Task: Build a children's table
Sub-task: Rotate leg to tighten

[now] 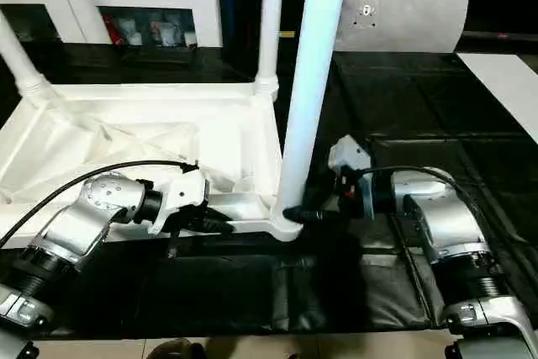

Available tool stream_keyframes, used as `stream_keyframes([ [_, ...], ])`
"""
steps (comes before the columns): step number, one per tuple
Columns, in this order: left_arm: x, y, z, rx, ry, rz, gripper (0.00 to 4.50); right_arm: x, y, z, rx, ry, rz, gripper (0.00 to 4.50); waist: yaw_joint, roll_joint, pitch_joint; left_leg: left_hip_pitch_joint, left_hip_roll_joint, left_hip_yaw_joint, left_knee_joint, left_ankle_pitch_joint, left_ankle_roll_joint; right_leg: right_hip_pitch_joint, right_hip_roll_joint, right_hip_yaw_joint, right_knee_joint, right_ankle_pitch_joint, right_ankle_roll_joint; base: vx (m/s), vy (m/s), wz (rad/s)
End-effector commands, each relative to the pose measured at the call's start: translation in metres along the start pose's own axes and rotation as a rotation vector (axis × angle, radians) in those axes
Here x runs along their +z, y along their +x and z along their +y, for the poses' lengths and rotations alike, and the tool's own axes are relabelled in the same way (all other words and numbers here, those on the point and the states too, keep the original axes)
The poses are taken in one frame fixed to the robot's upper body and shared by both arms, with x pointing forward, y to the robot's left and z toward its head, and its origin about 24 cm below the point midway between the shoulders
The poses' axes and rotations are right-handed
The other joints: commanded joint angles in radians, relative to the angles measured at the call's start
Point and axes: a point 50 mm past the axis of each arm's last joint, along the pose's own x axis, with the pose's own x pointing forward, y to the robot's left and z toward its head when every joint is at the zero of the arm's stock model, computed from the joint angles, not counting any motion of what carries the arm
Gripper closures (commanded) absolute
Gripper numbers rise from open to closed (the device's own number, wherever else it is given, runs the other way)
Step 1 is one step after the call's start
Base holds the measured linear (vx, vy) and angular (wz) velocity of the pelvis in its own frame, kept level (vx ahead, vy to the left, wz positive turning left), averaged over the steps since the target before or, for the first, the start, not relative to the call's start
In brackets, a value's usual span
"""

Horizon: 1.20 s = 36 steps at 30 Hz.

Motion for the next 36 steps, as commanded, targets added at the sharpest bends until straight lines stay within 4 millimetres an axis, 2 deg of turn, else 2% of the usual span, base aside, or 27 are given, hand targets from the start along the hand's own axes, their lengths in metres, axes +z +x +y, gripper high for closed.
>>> stream_keyframes([
  [1,0.009,0.003,-0.004,-0.046,0.057,-0.016,4.50,-0.002,0.001,0.004,0.034,0.007,0.006,1.07,-0.002,-0.011,-0.067,0.023,0.051,-0.017,-0.065,-0.165,0.062,0.044,-0.068,0.040,-0.065,-0.156,-0.243,0.000,0.000,0.00],
  [5,0.009,0.003,-0.004,-0.045,0.059,-0.021,4.50,-0.002,0.004,0.005,0.040,0.005,-0.005,1.30,-0.001,-0.011,-0.066,0.022,0.050,-0.017,-0.065,-0.159,0.063,0.044,-0.068,0.040,-0.065,-0.152,-0.242,0.000,0.000,0.00],
  [8,0.009,0.003,-0.004,-0.046,0.059,-0.021,4.50,-0.003,0.005,0.005,0.047,0.008,-0.003,1.66,-0.001,-0.012,-0.066,0.022,0.049,-0.017,-0.065,-0.163,0.062,0.045,-0.068,0.039,-0.065,-0.160,-0.240,0.000,0.000,0.00],
  [18,0.009,0.003,-0.003,-0.036,0.050,-0.024,4.50,-0.007,0.010,0.011,0.090,0.046,-0.013,2.45,0.001,-0.010,-0.067,0.023,0.049,-0.018,-0.065,-0.161,0.062,0.045,-0.067,0.039,-0.064,-0.150,-0.243,0.000,0.000,0.00],
  [23,0.012,0.004,-0.003,-0.009,0.013,-0.060,4.50,-0.008,0.015,0.015,0.087,0.081,-0.037,2.58,0.002,-0.009,-0.067,0.022,0.051,-0.019,-0.066,-0.158,0.060,0.046,-0.067,0.038,-0.062,-0.141,-0.247,0.000,0.000,0.00],
  [25,0.019,0.011,-0.001,0.038,-0.030,-0.097,4.50,-0.010,0.022,0.013,0.025,0.111,-0.038,2.58,-0.001,-0.010,-0.066,0.023,0.050,-0.018,-0.066,-0.164,0.057,0.045,-0.066,0.039,-0.063,-0.148,-0.246,0.000,0.000,0.00],
  [27,0.029,0.024,0.000,0.085,-0.079,-0.132,4.50,-0.013,0.034,0.004,-0.116,0.164,-0.024,2.58,-0.008,-0.010,-0.059,0.024,0.046,-0.020,-0.070,-0.198,0.034,0.041,-0.069,0.040,-0.074,-0.230,-0.234,0.000,0.000,0.00],
  [28,0.029,0.024,0.000,0.085,-0.079,-0.132,4.50,-0.013,0.034,0.004,-0.116,0.164,-0.024,2.59,-0.009,-0.009,-0.058,0.026,0.046,-0.021,-0.071,-0.207,0.027,0.041,-0.069,0.040,-0.076,-0.257,-0.227,0.000,0.000,0.00],
  [29,0.032,0.028,0.000,0.103,-0.091,-0.140,4.50,-0.013,0.039,0.001,-0.169,0.194,-0.026,2.59,-0.013,-0.012,-0.058,0.024,0.045,-0.023,-0.073,-0.221,0.017,0.043,-0.072,0.040,-0.080,-0.299,-0.208,0.000,0.000,0.00],
  [30,0.038,0.034,0.002,0.136,-0.110,-0.149,4.50,-0.013,0.046,-0.003,-0.240,0.243,-0.031,2.59,-0.019,-0.010,-0.058,0.022,0.044,-0.025,-0.075,-0.222,0.012,0.043,-0.069,0.039,-0.081,-0.304,-0.199,0.000,0.000,0.00],
  [31,0.038,0.034,0.002,0.136,-0.110,-0.149,4.50,-0.013,0.046,-0.003,-0.240,0.243,-0.031,2.59,-0.026,-0.011,-0.057,0.023,0.045,-0.024,-0.076,-0.222,0.007,0.040,-0.066,0.041,-0.080,-0.298,-0.200,0.000,0.000,0.00],
  [33,0.050,0.048,0.006,0.196,-0.142,-0.168,4.50,-0.013,0.060,-0.011,-0.371,0.316,-0.024,2.60,-0.042,-0.014,-0.053,0.019,0.040,-0.027,-0.078,-0.241,-0.003,0.042,-0.068,0.039,-0.086,-0.350,-0.186,0.000,0.000,0.00],
  [36,0.061,0.058,0.006,0.234,-0.164,-0.187,4.50,-0.012,0.070,-0.015,-0.441,0.364,-0.020,2.60,-0.053,-0.012,-0.055,0.025,0.038,-0.026,-0.074,-0.247,-0.004,0.038,-0.067,0.041,-0.092,-0.359,-0.176,0.000,0.000,0.00],
])
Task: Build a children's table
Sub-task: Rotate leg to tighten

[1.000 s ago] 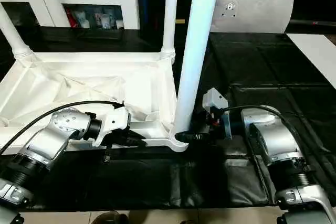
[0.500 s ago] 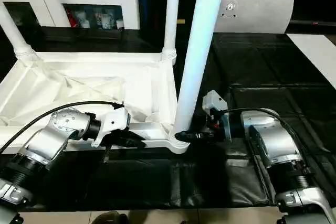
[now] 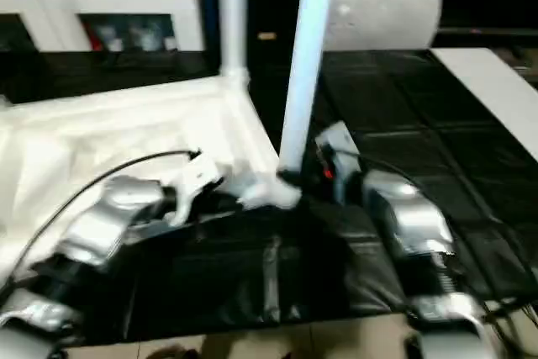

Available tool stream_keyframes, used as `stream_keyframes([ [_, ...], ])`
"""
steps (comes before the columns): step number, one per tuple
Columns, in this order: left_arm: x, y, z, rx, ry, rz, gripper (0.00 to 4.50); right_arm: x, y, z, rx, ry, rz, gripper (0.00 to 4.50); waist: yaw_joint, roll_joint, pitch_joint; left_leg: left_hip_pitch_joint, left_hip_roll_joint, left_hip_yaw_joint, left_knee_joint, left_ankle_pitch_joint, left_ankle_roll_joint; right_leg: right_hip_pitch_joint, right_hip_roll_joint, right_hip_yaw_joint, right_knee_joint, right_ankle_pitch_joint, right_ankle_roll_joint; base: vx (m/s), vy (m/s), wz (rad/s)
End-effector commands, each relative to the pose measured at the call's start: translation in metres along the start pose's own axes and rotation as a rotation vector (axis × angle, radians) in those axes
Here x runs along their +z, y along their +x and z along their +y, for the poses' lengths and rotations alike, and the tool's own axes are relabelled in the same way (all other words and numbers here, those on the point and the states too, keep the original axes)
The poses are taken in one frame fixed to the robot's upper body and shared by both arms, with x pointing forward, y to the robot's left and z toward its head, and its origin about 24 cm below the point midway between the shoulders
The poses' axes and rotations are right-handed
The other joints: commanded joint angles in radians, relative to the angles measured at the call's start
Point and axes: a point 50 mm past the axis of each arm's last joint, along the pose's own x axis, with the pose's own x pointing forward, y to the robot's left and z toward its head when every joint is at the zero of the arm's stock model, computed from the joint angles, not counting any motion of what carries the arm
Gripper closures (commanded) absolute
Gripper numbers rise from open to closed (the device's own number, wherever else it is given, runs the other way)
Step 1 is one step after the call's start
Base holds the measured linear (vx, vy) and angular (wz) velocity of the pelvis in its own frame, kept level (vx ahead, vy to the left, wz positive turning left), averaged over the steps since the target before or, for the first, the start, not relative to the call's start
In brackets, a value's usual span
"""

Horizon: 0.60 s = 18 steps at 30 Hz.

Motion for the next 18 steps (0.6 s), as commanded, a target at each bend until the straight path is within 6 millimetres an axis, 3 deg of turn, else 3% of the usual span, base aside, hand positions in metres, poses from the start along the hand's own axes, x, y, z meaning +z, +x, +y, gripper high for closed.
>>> stream_keyframes([
  [1,0.048,0.023,-0.028,-0.102,0.061,-0.182,4.50,-0.020,0.026,0.020,0.017,0.086,0.094,2.60,0.006,-0.013,-0.056,0.014,0.038,-0.027,-0.076,-0.244,0.003,0.036,-0.067,0.039,-0.093,-0.355,-0.176,0.000,0.000,0.00],
  [5,0.059,0.035,-0.033,-0.042,0.045,-0.195,4.50,-0.019,0.039,0.028,-0.031,0.117,0.081,2.60,0.005,-0.012,-0.057,0.015,0.039,-0.026,-0.076,-0.233,0.008,0.036,-0.066,0.039,-0.093,-0.330,-0.172,0.000,0.000,0.00],
  [7,0.062,0.040,-0.032,-0.001,0.050,-0.188,4.50,-0.018,0.044,0.033,-0.039,0.121,0.075,2.04,0.005,-0.010,-0.058,0.014,0.039,-0.026,-0.078,-0.227,0.013,0.037,-0.063,0.038,-0.092,-0.303,-0.174,0.000,0.000,0.00],
  [10,0.061,0.041,-0.029,0.028,0.068,-0.163,4.50,-0.017,0.045,0.034,-0.047,0.114,0.062,1.84,0.007,-0.010,-0.057,0.015,0.039,-0.026,-0.079,-0.236,0.015,0.036,-0.065,0.039,-0.094,-0.302,-0.175,0.000,0.000,0.00],
  [11,0.059,0.039,-0.027,0.034,0.073,-0.153,4.50,-0.016,0.043,0.032,-0.049,0.107,0.054,1.54,0.008,-0.010,-0.056,0.016,0.039,-0.026,-0.080,-0.242,0.014,0.036,-0.065,0.038,-0.095,-0.309,-0.172,0.000,0.000,0.00],
  [18,0.040,0.023,-0.012,0.049,0.113,-0.105,4.50,-0.015,0.018,0.013,-0.031,0.028,0.007,0.95,0.015,-0.008,-0.057,0.013,0.041,-0.026,-0.080,-0.240,0.023,0.038,-0.066,0.040,-0.094,-0.279,-0.169,0.000,0.000,0.00],
])
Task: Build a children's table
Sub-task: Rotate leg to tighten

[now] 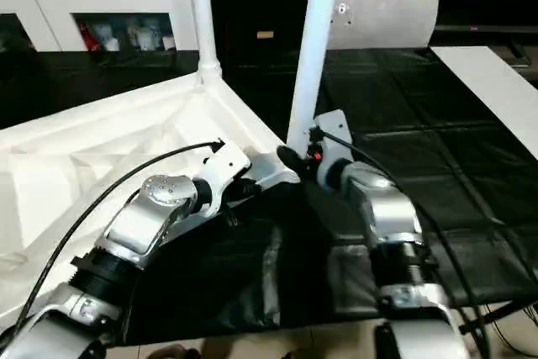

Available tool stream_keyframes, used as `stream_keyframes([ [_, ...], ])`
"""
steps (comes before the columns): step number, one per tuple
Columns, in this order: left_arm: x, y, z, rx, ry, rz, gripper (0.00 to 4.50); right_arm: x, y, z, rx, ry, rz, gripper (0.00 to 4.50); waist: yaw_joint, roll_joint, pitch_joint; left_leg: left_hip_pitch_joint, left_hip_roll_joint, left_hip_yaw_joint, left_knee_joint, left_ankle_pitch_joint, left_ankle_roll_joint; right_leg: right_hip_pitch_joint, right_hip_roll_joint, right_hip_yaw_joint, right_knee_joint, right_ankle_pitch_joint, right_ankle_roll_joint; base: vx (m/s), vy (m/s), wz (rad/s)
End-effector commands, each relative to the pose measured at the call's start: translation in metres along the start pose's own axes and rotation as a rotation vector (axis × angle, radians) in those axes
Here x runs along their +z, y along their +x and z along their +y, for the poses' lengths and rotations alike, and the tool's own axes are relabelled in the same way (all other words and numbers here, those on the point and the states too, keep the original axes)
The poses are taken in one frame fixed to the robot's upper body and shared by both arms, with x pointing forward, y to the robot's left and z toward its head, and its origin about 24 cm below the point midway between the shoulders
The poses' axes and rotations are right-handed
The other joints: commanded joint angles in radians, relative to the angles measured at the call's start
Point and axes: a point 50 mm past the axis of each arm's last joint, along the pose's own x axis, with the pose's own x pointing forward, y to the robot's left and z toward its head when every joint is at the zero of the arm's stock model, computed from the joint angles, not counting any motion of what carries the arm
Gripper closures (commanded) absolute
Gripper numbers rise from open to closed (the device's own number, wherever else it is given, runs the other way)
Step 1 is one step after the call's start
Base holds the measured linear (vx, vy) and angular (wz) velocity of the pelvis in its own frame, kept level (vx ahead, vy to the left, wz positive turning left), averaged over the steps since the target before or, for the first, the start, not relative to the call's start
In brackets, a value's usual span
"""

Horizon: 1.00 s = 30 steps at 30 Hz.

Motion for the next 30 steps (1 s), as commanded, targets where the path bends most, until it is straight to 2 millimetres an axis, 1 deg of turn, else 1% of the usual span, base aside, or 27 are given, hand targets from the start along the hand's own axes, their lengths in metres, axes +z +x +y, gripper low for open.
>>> stream_keyframes([
  [1,0.023,0.000,-0.006,-0.073,0.087,-0.110,4.50,-0.017,0.002,0.013,0.117,0.017,0.059,0.89,0.007,-0.009,-0.059,0.013,0.041,-0.026,-0.074,-0.230,0.026,0.039,-0.066,0.040,-0.088,-0.263,-0.172,0.000,0.000,0.00],
  [2,0.017,-0.004,-0.003,-0.087,0.096,-0.102,4.50,-0.015,-0.005,0.006,0.128,-0.016,0.056,0.80,0.008,-0.008,-0.059,0.013,0.041,-0.024,-0.072,-0.213,0.032,0.039,-0.066,0.040,-0.085,-0.232,-0.183,0.000,0.000,0.00],
  [3,0.014,-0.006,-0.001,-0.096,0.102,-0.098,4.50,-0.015,-0.009,0.002,0.137,-0.038,0.055,0.70,0.009,-0.010,-0.062,0.011,0.041,-0.023,-0.070,-0.191,0.040,0.043,-0.064,0.040,-0.081,-0.194,-0.193,0.000,0.000,0.00],
  [4,0.011,-0.008,-0.001,-0.113,0.112,-0.097,4.50,-0.014,-0.012,0.000,0.143,-0.048,0.055,0.60,0.012,-0.009,-0.064,0.011,0.041,-0.024,-0.068,-0.175,0.044,0.044,-0.066,0.039,-0.077,-0.166,-0.202,0.000,0.000,0.00],
  [5,0.010,-0.010,-0.001,-0.126,0.119,-0.095,4.50,-0.014,-0.014,-0.002,0.147,-0.056,0.055,0.60,0.013,-0.010,-0.068,0.009,0.041,-0.022,-0.064,-0.142,0.060,0.046,-0.064,0.038,-0.070,-0.111,-0.217,0.000,0.000,0.00],
  [6,0.006,-0.013,-0.001,-0.156,0.137,-0.093,4.50,-0.013,-0.019,-0.006,0.162,-0.072,0.055,0.36,0.013,-0.009,-0.068,0.006,0.041,-0.021,-0.062,-0.120,0.074,0.046,-0.064,0.037,-0.065,-0.068,-0.232,0.000,0.000,0.00],
  [7,0.004,-0.016,-0.001,-0.180,0.147,-0.091,4.50,-0.012,-0.023,-0.009,0.177,-0.085,0.059,0.36,0.013,-0.009,-0.067,0.005,0.042,-0.020,-0.062,-0.119,0.080,0.046,-0.064,0.037,-0.065,-0.062,-0.237,0.000,0.000,0.00],
  [8,0.002,-0.018,0.000,-0.199,0.160,-0.093,4.50,-0.012,-0.028,-0.012,0.199,-0.110,0.066,0.36,0.015,-0.010,-0.066,0.006,0.043,-0.020,-0.061,-0.124,0.087,0.047,-0.065,0.037,-0.065,-0.069,-0.242,0.000,0.000,0.00],
  [9,0.001,-0.019,0.000,-0.200,0.162,-0.094,4.50,-0.012,-0.029,-0.012,0.203,-0.114,0.067,0.26,0.016,-0.009,-0.065,0.007,0.044,-0.019,-0.062,-0.127,0.088,0.045,-0.065,0.037,-0.065,-0.076,-0.246,0.000,0.000,0.00],
  [10,0.001,-0.021,0.001,-0.213,0.174,-0.098,4.50,-0.012,-0.033,-0.015,0.227,-0.139,0.076,0.16,0.018,-0.008,-0.064,0.007,0.044,-0.020,-0.062,-0.134,0.087,0.044,-0.065,0.036,-0.067,-0.088,-0.246,0.000,0.000,0.00],
  [12,-0.001,-0.024,0.002,-0.238,0.188,-0.098,4.50,-0.011,-0.039,-0.017,0.261,-0.164,0.072,0.16,0.024,-0.008,-0.062,0.011,0.047,-0.019,-0.063,-0.165,0.076,0.043,-0.067,0.037,-0.071,-0.138,-0.240,0.000,0.000,0.00],
  [13,-0.002,-0.028,0.001,-0.290,0.206,-0.097,4.50,-0.007,-0.046,-0.018,0.325,-0.181,0.048,0.16,0.024,-0.012,-0.063,0.012,0.047,-0.018,-0.063,-0.165,0.074,0.043,-0.066,0.038,-0.071,-0.142,-0.239,0.000,0.000,0.00],
  [14,-0.003,-0.030,0.001,-0.316,0.213,-0.094,4.50,-0.005,-0.050,-0.018,0.364,-0.180,0.039,0.16,0.029,-0.010,-0.063,0.014,0.049,-0.018,-0.064,-0.174,0.073,0.042,-0.068,0.039,-0.071,-0.152,-0.238,0.000,0.000,0.00],
  [16,-0.005,-0.033,0.001,-0.352,0.232,-0.086,4.50,-0.003,-0.055,-0.017,0.431,-0.190,0.033,0.16,0.035,-0.009,-0.063,0.014,0.049,-0.018,-0.063,-0.178,0.074,0.042,-0.066,0.038,-0.070,-0.150,-0.237,0.000,0.000,0.00],
  [17,-0.007,-0.035,0.002,-0.370,0.242,-0.079,4.50,-0.003,-0.058,-0.017,0.467,-0.192,0.038,0.16,0.037,-0.010,-0.062,0.013,0.051,-0.018,-0.064,-0.175,0.077,0.042,-0.065,0.038,-0.068,-0.144,-0.237,0.000,0.000,0.00],
  [18,-0.007,-0.035,0.002,-0.370,0.242,-0.078,4.50,-0.003,-0.058,-0.017,0.468,-0.192,0.038,0.16,0.037,-0.009,-0.063,0.012,0.050,-0.018,-0.064,-0.173,0.078,0.043,-0.066,0.037,-0.068,-0.142,-0.238,0.000,0.000,0.00],
  [19,-0.010,-0.038,0.002,-0.399,0.257,-0.065,4.50,-0.004,-0.061,-0.017,0.508,-0.207,0.048,0.16,0.038,-0.007,-0.066,0.013,0.051,-0.018,-0.063,-0.167,0.076,0.042,-0.066,0.037,-0.066,-0.139,-0.243,0.000,0.000,0.00],
  [21,-0.013,-0.041,0.004,-0.419,0.269,-0.053,4.50,-0.004,-0.062,-0.017,0.529,-0.227,0.050,0.16,0.042,-0.010,-0.067,0.013,0.052,-0.018,-0.062,-0.169,0.073,0.042,-0.067,0.036,-0.066,-0.147,-0.243,0.000,0.000,0.00],
  [22,-0.013,-0.041,0.004,-0.419,0.269,-0.053,4.50,-0.004,-0.062,-0.017,0.529,-0.227,0.050,0.16,0.044,-0.009,-0.067,0.014,0.052,-0.018,-0.062,-0.168,0.071,0.041,-0.067,0.036,-0.065,-0.147,-0.244,0.000,0.000,0.00],
  [23,-0.014,-0.041,0.004,-0.423,0.273,-0.048,4.50,-0.004,-0.062,-0.017,0.531,-0.236,0.048,0.31,0.045,-0.009,-0.067,0.015,0.052,-0.017,-0.062,-0.167,0.068,0.040,-0.067,0.037,-0.066,-0.148,-0.246,0.000,0.000,0.00],
  [25,-0.017,-0.044,0.006,-0.453,0.289,-0.029,4.50,-0.005,-0.062,-0.016,0.570,-0.255,0.053,0.31,0.048,-0.009,-0.068,0.015,0.051,-0.017,-0.061,-0.170,0.065,0.039,-0.068,0.036,-0.066,-0.155,-0.244,0.000,0.000,0.00],
  [26,-0.017,-0.044,0.006,-0.453,0.289,-0.029,4.50,-0.005,-0.062,-0.016,0.570,-0.255,0.053,0.41,0.051,-0.010,-0.068,0.014,0.051,-0.017,-0.061,-0.168,0.064,0.041,-0.067,0.036,-0.065,-0.152,-0.244,0.000,0.000,0.00],
  [28,-0.018,-0.046,0.006,-0.475,0.295,-0.025,4.50,-0.006,-0.061,-0.015,0.591,-0.262,0.056,0.67,0.051,-0.009,-0.069,0.014,0.051,-0.017,-0.061,-0.165,0.066,0.040,-0.067,0.036,-0.063,-0.141,-0.247,0.000,0.000,0.00],
  [29,-0.018,-0.046,0.005,-0.488,0.298,-0.025,4.50,-0.006,-0.061,-0.014,0.595,-0.264,0.056,0.71,0.051,-0.015,-0.071,0.013,0.050,-0.017,-0.060,-0.158,0.067,0.043,-0.066,0.035,-0.060,-0.135,-0.248,0.000,0.000,0.00],
  [30,-0.018,-0.046,0.003,-0.500,0.299,-0.025,4.50,-0.007,-0.059,-0.013,0.600,-0.264,0.057,0.76,0.053,-0.014,-0.071,0.013,0.051,-0.017,-0.060,-0.155,0.068,0.043,-0.068,0.036,-0.060,-0.136,-0.249,0.000,0.000,0.00],
])
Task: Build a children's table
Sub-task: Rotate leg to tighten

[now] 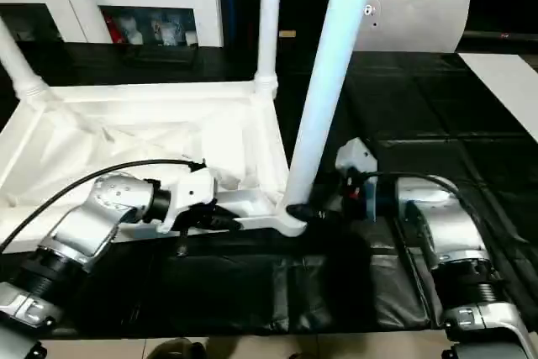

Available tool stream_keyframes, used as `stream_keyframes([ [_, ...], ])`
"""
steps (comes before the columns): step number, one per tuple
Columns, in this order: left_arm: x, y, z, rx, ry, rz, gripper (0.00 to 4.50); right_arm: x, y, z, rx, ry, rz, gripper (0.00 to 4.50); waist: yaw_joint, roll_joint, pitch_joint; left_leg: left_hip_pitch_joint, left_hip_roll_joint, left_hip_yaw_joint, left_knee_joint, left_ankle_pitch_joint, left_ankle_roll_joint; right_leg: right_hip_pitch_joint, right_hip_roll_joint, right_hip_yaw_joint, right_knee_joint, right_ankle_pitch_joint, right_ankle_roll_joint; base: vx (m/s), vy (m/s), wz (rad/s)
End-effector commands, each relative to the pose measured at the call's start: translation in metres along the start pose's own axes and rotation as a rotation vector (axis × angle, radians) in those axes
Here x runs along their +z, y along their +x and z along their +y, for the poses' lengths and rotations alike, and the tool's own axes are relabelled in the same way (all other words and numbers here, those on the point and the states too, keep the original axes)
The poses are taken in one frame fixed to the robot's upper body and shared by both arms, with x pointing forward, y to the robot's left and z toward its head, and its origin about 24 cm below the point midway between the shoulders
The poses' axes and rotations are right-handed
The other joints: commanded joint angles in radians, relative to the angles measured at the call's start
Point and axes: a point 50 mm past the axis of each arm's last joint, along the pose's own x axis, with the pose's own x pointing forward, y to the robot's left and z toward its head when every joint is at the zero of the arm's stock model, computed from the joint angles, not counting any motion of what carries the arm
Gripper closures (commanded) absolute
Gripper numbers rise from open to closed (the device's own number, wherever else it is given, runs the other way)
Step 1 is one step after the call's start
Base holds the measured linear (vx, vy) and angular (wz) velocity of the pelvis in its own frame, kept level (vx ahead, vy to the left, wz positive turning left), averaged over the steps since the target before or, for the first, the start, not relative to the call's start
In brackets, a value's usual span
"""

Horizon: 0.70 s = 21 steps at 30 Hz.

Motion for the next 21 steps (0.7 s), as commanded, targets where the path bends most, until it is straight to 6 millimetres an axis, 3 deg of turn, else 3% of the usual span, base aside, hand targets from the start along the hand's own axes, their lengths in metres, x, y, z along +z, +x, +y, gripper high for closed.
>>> stream_keyframes([
  [1,0.009,0.005,-0.004,-0.069,0.054,-0.014,4.50,0.004,0.001,-0.001,0.014,-0.023,0.001,0.86,-0.001,-0.012,-0.073,0.023,0.048,-0.016,-0.061,-0.150,0.069,0.048,-0.067,0.038,-0.063,-0.134,-0.251,0.000,0.000,0.00],
  [5,0.009,0.006,-0.007,-0.087,0.057,-0.011,4.50,0.000,0.003,0.000,0.035,-0.027,0.020,1.14,0.000,-0.012,-0.074,0.022,0.048,-0.017,-0.060,-0.146,0.072,0.048,-0.067,0.038,-0.061,-0.131,-0.251,0.000,0.000,0.00],
  [6,0.008,0.006,-0.007,-0.089,0.058,-0.013,4.50,0.000,0.004,0.001,0.042,-0.030,0.022,1.43,-0.001,-0.014,-0.074,0.021,0.048,-0.017,-0.060,-0.147,0.071,0.049,-0.068,0.038,-0.061,-0.134,-0.251,0.000,0.000,0.00],
  [21,0.008,0.008,-0.008,-0.089,0.034,-0.029,4.50,-0.007,0.012,0.009,0.075,0.043,-0.010,2.50,0.002,-0.014,-0.077,0.020,0.046,-0.017,-0.057,-0.133,0.075,0.050,-0.066,0.037,-0.058,-0.127,-0.249,0.000,0.000,0.00],
])
